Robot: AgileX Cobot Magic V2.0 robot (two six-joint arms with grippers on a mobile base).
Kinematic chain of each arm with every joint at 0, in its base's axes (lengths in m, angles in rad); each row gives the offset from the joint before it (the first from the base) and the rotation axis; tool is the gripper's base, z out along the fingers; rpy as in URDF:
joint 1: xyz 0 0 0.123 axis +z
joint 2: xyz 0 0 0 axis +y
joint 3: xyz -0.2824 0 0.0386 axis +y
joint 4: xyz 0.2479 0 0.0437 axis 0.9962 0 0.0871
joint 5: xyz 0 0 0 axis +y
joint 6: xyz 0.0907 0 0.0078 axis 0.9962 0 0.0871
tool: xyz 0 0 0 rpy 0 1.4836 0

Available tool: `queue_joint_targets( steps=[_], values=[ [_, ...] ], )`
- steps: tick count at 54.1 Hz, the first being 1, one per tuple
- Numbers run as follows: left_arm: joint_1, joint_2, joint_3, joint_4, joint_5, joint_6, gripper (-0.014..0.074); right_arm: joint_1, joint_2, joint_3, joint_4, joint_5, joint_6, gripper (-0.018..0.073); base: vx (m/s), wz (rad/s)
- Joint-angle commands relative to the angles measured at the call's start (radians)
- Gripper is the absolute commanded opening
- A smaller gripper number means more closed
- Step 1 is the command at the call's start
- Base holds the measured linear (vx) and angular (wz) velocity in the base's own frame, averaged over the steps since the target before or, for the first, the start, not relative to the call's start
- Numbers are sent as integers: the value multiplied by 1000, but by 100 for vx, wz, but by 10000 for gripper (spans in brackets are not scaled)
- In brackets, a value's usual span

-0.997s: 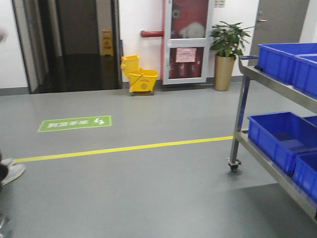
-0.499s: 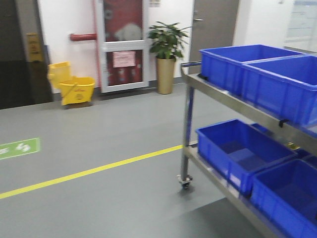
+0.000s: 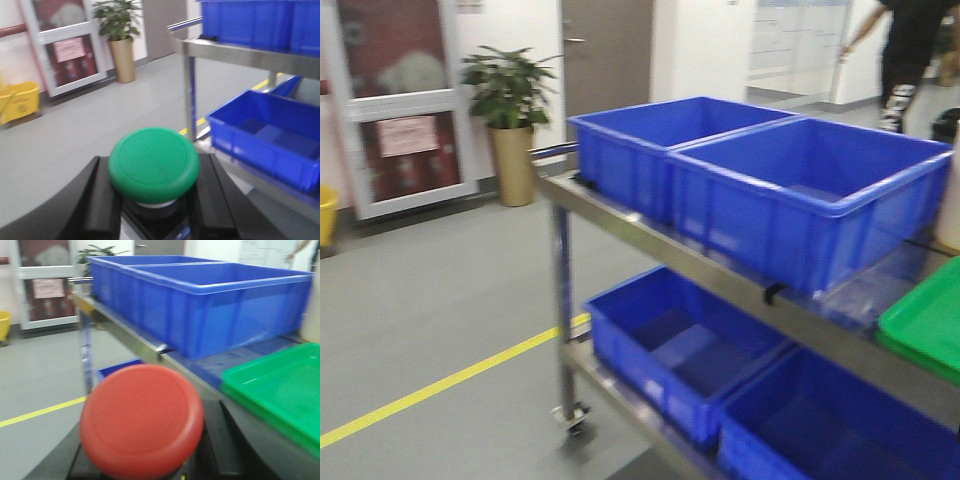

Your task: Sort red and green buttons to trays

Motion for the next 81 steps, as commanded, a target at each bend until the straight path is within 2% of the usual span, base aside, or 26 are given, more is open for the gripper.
queue_joint_targets(
  steps=[1,44,81],
  values=[
    [-4,5,-29,-7,-80,-9,3,-3,4,-34,-7,-63,-1,0,49,-64],
    [-4,5,-29,-7,-80,-9,3,-3,4,-34,-7,-63,-1,0,32,-85],
    [-4,5,-29,-7,-80,-9,3,-3,4,-34,-7,-63,-1,0,13,-32]
  ],
)
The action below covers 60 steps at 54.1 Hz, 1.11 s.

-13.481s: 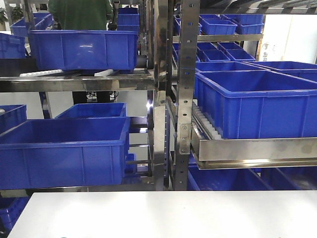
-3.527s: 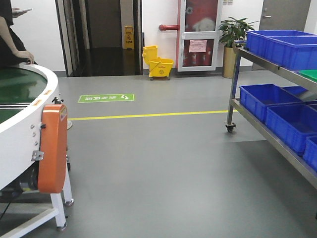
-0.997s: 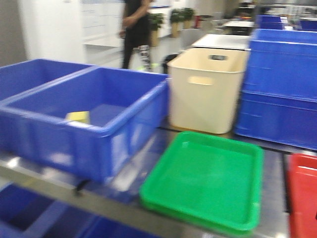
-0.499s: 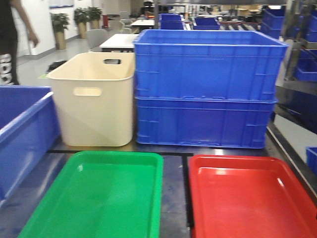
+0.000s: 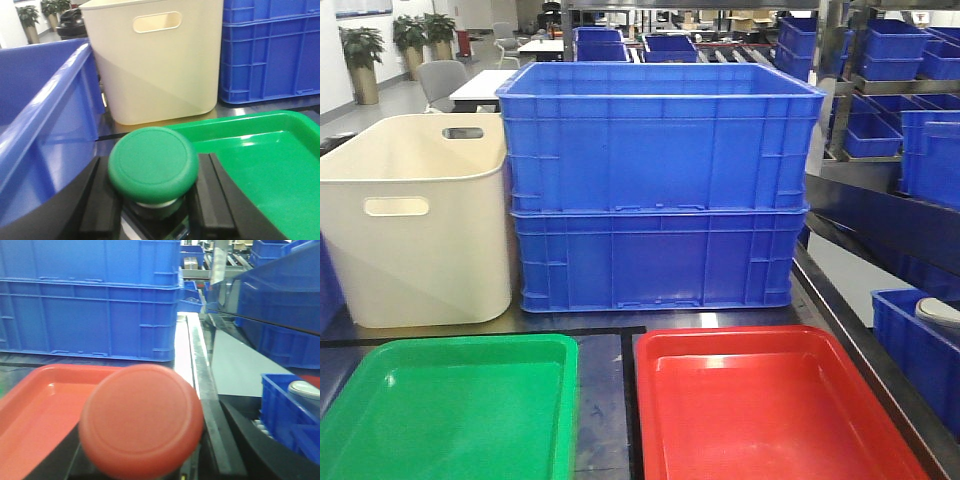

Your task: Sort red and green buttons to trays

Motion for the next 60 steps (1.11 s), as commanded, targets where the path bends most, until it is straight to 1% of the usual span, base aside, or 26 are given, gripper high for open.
queue_joint_targets(
  steps=[1,32,35,39,42,45,49,54,60],
  values=[
    [-4,5,-29,-7,-80,-9,3,0,4,-34,-7,-64,-1,0,5,-14],
    [-4,5,-29,-7,-86,-9,3,-3,4,-34,-10,-71,-1,0,1,-5],
    [-4,5,-29,-5,-94,-9,3,-3,4,-34,-10,-72,-1,0,0,0],
    [-3,12,-29,-6,-136,-9,3,-3,4,-34,-10,-74,-1,0,0,0],
    [-3,18,-29,-17,-154,-13,3,-3,8,-34,-10,-78,-1,0,0,0],
    [-4,23,-29,-43,-177,-21,3,-3,15,-34,-10,-90,-1,0,0,0],
    [-4,23,-29,-59,-181,-23,3,-3,31,-34,-12,-110,-1,0,0,0],
    [-4,23,-29,-62,-216,-32,3,-3,78,-34,-52,-156,-2,0,0,0],
    [-4,63,-29,-95,-286,-58,3,-3,165,-40,-148,-307,-2,0,0,0]
  ],
)
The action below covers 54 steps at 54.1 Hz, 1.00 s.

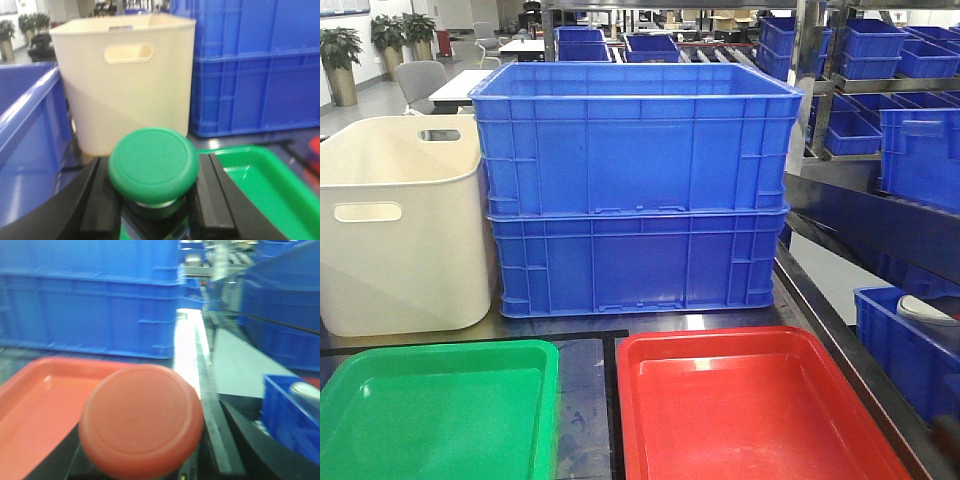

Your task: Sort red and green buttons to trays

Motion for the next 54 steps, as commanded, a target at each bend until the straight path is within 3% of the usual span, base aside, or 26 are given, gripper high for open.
queue_joint_targets(
  steps=[1,12,20,34,43,54],
  values=[
    [-4,47,-29,-36,-162,-35,3,-3,78,-42,-82,-208,-2,0,0,0],
    [-4,317,-52,-39,-403,-111,3,-3,350,-160,-114,-383,-2,0,0,0],
    [-4,537,-81,-14,-527,-109,4,-3,582,-283,-115,-444,-2,0,0,0],
    [-4,778,-82,161,-729,-109,38,-2,855,-416,-175,-500,-2,58,0,0],
    [-5,794,-81,189,-719,-109,174,-2,896,-421,-208,-530,4,216,0,0],
    [-5,794,-81,213,-709,-111,452,-2,896,-421,-232,-558,6,508,0,0]
  ],
)
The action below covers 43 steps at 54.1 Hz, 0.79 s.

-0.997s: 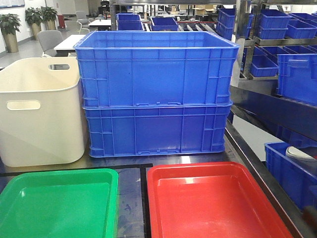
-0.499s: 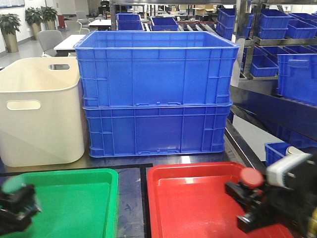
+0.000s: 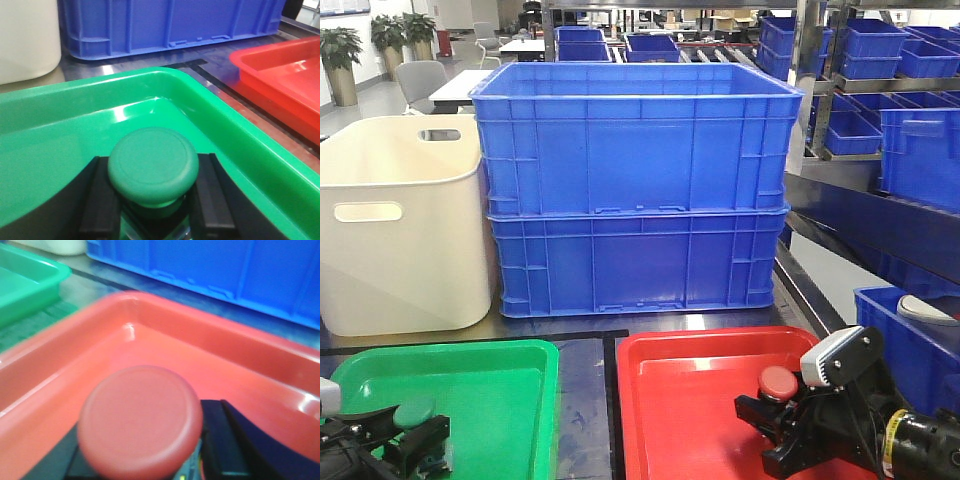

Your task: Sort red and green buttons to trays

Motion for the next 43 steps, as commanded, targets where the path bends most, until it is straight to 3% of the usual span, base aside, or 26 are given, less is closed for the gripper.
queue_joint_targets(
  steps=[1,11,18,27,30,34,38,41,43],
  values=[
    [-5,-24,-33,-24,-77,-11,468,-2,-36,-30,19,-70,2,536,0,0],
    [-5,-39,-33,-23,-74,-18,575,-2,-46,-30,19,-65,2,676,0,0],
    [-4,-99,-33,-22,-33,-82,575,-2,-92,-30,19,-64,14,669,0,0],
    [-4,-241,-33,24,45,-85,566,-3,-207,-30,8,-42,39,634,0,0],
    [-4,-304,-33,85,88,-130,547,-3,-255,-30,1,-22,84,608,0,0],
    [-4,-398,-32,203,148,-250,498,-3,-329,-30,-29,25,178,550,0,0],
    [-4,-500,-23,374,185,-405,412,-3,-421,-30,-123,96,313,447,0,0],
    [-4,-576,-14,524,198,-569,328,-3,-486,-28,-233,148,458,319,0,0],
    [-4,-646,-5,666,194,-695,241,-3,-533,-28,-345,170,553,237,0,0]
  ],
)
